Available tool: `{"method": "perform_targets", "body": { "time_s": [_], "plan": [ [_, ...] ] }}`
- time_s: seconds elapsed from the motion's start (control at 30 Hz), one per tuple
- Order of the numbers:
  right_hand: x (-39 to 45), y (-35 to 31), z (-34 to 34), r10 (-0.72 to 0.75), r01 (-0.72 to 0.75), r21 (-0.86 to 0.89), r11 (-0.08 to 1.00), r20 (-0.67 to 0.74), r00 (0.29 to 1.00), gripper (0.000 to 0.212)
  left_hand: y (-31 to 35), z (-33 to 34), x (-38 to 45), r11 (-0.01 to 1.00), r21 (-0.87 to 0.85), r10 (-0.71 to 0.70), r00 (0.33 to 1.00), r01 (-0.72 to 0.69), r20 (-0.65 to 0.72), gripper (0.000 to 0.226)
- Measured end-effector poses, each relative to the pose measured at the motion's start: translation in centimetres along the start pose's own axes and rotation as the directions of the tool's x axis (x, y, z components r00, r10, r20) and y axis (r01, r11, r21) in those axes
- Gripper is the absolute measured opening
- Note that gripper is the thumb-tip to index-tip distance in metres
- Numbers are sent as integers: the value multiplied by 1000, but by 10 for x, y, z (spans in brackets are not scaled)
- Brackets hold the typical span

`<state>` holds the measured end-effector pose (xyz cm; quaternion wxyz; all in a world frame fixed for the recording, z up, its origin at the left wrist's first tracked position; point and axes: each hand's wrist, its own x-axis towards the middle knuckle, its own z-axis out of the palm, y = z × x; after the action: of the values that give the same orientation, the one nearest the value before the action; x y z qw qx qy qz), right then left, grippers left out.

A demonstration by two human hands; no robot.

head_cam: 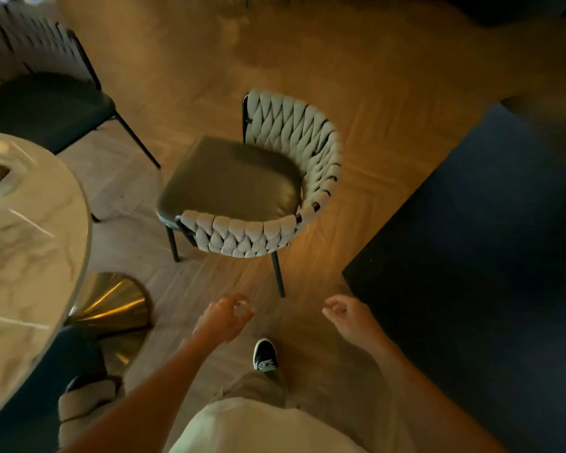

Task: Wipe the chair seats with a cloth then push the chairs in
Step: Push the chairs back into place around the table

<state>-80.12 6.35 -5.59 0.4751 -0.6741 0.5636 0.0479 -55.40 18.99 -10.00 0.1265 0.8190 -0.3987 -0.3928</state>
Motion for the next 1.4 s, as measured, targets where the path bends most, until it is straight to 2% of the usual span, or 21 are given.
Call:
{"method": "perform_targets", "body": {
  "time_s": [0.17, 0.33, 0.47, 0.53, 0.67, 0.77, 0.93, 1.1, 1.27, 1.4],
  "plan": [
    [73, -39, -25, 17, -17, 40, 999, -4, 1000, 36, 38, -42, 76, 986, 141, 102, 987, -85, -123, 55],
    [144, -71, -42, 105, -105, 178, 978, 9, 994, 52, 69, -66, 133, 956, 265, 184, 963, -128, -199, 63],
    [203, -83, -52, 179, -185, 280, 942, 47, 983, 76, 79, -71, 171, 911, 412, 80, 992, -32, -101, 73],
    [231, -91, -58, 198, -206, 349, 914, 60, 978, 80, 81, -70, 184, 872, 488, 1, 997, 36, -75, 82],
    [278, -105, -70, 305, -345, 444, 827, 161, 939, 86, 85, -62, 190, 812, 570, -49, 988, 123, -143, 86],
    [298, -108, -74, 395, -440, 353, 826, 194, 898, 79, 91, -57, 188, 814, 552, -86, 978, 179, -190, 93],
    [323, -111, -100, 412, -452, 196, 870, 216, 885, 58, 120, -40, 191, 817, 490, -233, 951, 304, -202, 92],
    [367, -130, -137, 295, -295, -42, 955, 279, 914, 62, 166, -17, 199, 831, 356, -362, 902, 427, -235, 95],
    [404, -163, -147, 235, -184, -164, 969, 392, 889, 63, 190, -3, 210, 825, 172, -490, 834, 538, -254, 95],
    [398, -191, -155, 242, -126, -272, 954, 452, 859, 58, 184, -3, 209, 832, 21, -533, 809, 555, -246, 93]
  ]
}}
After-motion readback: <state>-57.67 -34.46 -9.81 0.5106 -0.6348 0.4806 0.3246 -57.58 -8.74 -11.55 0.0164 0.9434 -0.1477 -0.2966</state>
